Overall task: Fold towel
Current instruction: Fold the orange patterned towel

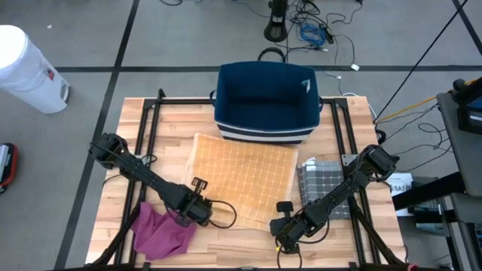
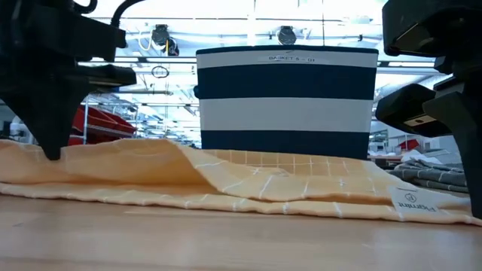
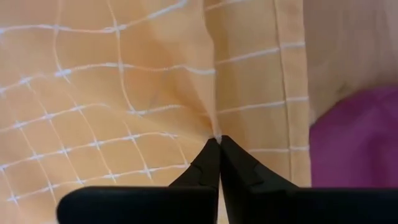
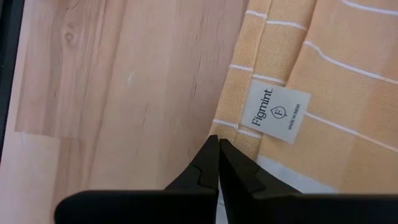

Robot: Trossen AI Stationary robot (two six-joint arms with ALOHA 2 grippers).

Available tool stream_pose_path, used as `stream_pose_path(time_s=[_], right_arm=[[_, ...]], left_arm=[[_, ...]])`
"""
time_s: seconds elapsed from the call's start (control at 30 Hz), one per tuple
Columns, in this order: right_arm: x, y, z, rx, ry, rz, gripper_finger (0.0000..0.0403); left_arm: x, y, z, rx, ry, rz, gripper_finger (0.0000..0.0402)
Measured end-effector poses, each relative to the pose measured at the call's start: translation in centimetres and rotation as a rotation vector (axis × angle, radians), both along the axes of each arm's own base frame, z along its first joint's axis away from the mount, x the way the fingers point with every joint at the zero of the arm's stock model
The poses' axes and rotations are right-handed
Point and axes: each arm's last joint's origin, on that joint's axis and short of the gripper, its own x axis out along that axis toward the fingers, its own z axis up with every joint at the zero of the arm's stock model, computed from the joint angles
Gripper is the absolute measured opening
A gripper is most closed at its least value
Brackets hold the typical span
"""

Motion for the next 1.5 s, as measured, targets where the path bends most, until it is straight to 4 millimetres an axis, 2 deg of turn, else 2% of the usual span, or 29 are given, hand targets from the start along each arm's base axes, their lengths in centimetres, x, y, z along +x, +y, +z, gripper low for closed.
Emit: stream_pose_path(time_s=[0.2,0.53,0.77,0.9,1.03,1.5], right_arm=[[-0.5,-0.2,1.2,0.009,-0.005,0.005,0.0],[-0.9,-0.6,1.8,-0.004,0.018,-0.032,0.0002],[-1.9,-0.9,3.7,-0.077,-0.032,-0.078,0.006],[-2.2,-1.0,3.7,-0.087,-0.015,-0.093,0.0091],[-2.0,-0.9,3.8,-0.088,-0.05,-0.073,0.0107],[-1.6,-0.7,2.0,-0.132,-0.012,-0.054,0.0106]], left_arm=[[-0.2,0.2,0.0,0.01,0.023,-0.003,0.0004],[0.0,-0.1,0.0,-0.035,0.015,-0.022,0.0004],[0.1,-0.1,0.0,-0.038,0.015,-0.024,0.0004],[0.1,-0.1,0.0,-0.042,0.007,-0.023,0.0004],[0.2,-0.1,0.0,-0.044,0.004,-0.024,0.0004],[0.3,-0.2,0.0,-0.05,-0.008,-0.027,0.0004]])
